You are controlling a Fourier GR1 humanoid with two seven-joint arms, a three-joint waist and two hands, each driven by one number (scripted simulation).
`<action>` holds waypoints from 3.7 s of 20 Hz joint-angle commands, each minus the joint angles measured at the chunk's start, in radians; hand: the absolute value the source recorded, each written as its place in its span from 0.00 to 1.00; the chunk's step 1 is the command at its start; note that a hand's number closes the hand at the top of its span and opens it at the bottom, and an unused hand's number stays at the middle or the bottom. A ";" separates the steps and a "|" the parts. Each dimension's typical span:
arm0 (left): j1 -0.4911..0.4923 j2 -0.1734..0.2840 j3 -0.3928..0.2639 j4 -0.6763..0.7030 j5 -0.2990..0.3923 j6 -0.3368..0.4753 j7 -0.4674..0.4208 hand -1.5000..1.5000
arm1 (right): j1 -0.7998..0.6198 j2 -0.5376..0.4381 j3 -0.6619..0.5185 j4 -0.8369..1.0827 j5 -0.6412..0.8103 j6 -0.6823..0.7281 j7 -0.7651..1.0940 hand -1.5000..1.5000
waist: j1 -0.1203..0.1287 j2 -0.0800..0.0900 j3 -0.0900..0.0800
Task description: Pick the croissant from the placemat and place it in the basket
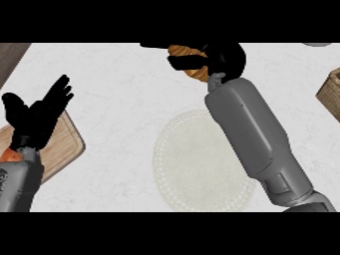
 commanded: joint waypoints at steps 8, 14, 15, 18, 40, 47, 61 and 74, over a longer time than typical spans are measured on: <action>0.001 0.019 0.027 -0.003 0.006 0.003 0.023 0.50 | -0.324 -0.018 -0.053 0.197 0.179 -0.365 0.024 1.00 | -0.037 -0.014 -0.001; -0.002 0.019 0.032 0.012 0.002 0.002 0.012 0.50 | -0.544 -0.089 -0.107 0.341 0.263 -0.292 0.168 1.00 | -0.049 -0.015 -0.002; 0.039 0.013 0.028 -0.021 0.006 0.003 0.022 0.50 | -0.573 -0.114 -0.117 0.372 0.273 -0.273 0.171 1.00 | -0.039 -0.016 -0.002; 0.059 0.008 0.030 -0.015 0.001 0.000 -0.018 0.50 | -0.618 -0.163 -0.133 0.424 0.289 -0.244 0.154 1.00 | -0.047 -0.017 -0.002; 0.003 0.022 0.044 -0.029 0.006 -0.004 0.036 0.50 | -0.650 -0.512 -0.189 0.703 0.409 -0.267 0.106 1.00 | -0.047 -0.010 -0.001; 0.002 0.015 0.047 0.030 -0.015 -0.004 -0.025 0.50 | -0.529 -0.560 -0.223 0.690 0.376 -0.317 -0.035 1.00 | -0.058 -0.009 0.000; 0.024 0.025 0.068 -0.029 0.018 -0.020 0.048 0.50 | -0.331 -0.640 -0.318 0.617 0.320 -0.528 -0.016 0.00 | -0.059 -0.016 0.001; 0.052 0.024 0.076 0.040 -0.010 -0.031 -0.044 0.50 | -0.292 -0.658 -0.399 0.519 0.237 -0.653 -0.153 0.00 | -0.071 -0.018 0.000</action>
